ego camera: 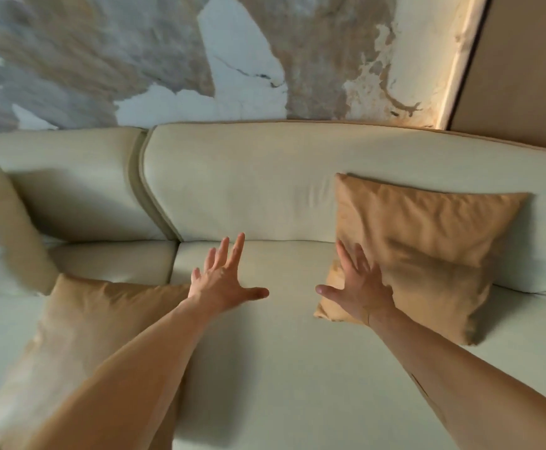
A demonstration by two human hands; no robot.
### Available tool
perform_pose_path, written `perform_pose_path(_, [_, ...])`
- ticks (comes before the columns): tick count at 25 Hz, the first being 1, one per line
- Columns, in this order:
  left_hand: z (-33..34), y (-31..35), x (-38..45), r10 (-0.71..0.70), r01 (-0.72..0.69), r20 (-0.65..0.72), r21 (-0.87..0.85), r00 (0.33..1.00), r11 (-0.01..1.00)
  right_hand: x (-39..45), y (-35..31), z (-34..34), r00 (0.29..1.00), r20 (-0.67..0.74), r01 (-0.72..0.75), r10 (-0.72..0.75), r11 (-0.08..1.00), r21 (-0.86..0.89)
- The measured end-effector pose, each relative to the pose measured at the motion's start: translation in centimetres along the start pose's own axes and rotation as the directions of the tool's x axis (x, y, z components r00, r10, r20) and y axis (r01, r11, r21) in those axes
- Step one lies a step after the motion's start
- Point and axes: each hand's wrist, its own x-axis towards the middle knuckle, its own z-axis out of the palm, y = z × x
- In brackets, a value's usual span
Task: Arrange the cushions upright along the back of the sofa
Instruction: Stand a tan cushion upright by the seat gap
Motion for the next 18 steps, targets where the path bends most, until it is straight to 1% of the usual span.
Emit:
perform_pose_path(7, [-3.7,-19.0,-3.8,-0.144,0.144,0.013,0.016,0.989,0.989,-2.8,-15.7,9.6,0.990,0.109,0.092,-0.087,0.995,-0.046])
perform_pose_path(10, [-4.2,-26.5,-5.0,-0.202,0.202,0.034,0.006,0.979,0.979,-3.5,-21.2,13.7,0.980,0.180,0.093,-0.089,0.995,-0.018])
perform_pose_path(12, [-4.1,-31.4,-5.6,-0.250,0.251,0.057,-0.012,0.967,0.968,-3.7,-24.3,16.3,0.973,0.215,0.086,-0.085,0.996,0.001])
perform_pose_path(14, [-3.7,-35.7,-6.0,-0.292,0.293,0.071,-0.018,0.954,0.956,-3.5,-26.6,18.5,0.968,0.238,0.090,-0.083,0.996,-0.016])
perform_pose_path(16, [-3.3,-39.4,-6.3,-0.330,0.333,0.091,-0.018,0.939,0.943,-2.7,-28.4,20.7,0.961,0.261,0.094,-0.085,0.995,-0.024])
perform_pose_path(18, [-2.6,-42.6,-6.4,-0.370,0.379,0.127,-0.053,0.920,0.924,-1.9,-29.9,23.1,0.957,0.274,0.093,-0.092,0.996,0.009])
